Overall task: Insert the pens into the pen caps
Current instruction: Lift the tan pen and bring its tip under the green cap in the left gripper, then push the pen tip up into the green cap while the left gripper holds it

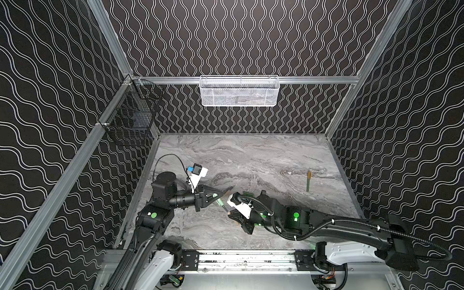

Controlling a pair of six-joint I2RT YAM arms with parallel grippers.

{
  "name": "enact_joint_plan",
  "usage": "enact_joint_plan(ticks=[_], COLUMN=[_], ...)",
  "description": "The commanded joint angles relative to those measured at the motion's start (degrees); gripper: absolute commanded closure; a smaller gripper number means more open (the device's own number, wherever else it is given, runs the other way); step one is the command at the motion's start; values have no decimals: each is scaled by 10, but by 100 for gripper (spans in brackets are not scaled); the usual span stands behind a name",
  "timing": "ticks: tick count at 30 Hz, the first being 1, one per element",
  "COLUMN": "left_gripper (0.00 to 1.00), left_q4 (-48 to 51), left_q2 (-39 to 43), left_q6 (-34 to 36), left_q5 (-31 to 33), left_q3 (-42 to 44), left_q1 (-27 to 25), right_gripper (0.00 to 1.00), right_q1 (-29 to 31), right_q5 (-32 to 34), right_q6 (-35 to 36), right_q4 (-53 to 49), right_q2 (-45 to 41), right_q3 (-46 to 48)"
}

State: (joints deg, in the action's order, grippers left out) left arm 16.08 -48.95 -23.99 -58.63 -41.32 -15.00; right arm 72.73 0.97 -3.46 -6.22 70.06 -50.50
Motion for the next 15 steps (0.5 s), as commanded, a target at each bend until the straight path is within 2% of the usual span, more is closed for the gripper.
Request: enact_joint_plan(ticks=[1,15], left_gripper=[100,100], left_q4=[-4,-4], left_q2=[-1,-4], left_q6=[5,4], left_q5=[9,12], left_q3=[-5,-4], left_q1=[3,6], right_gripper=[98,98], right_q1=[1,1], right_q5=[1,-12], right_q6=[-6,4], right_q4=[8,9], right_q2=[-6,-9], right_q3=[5,-4])
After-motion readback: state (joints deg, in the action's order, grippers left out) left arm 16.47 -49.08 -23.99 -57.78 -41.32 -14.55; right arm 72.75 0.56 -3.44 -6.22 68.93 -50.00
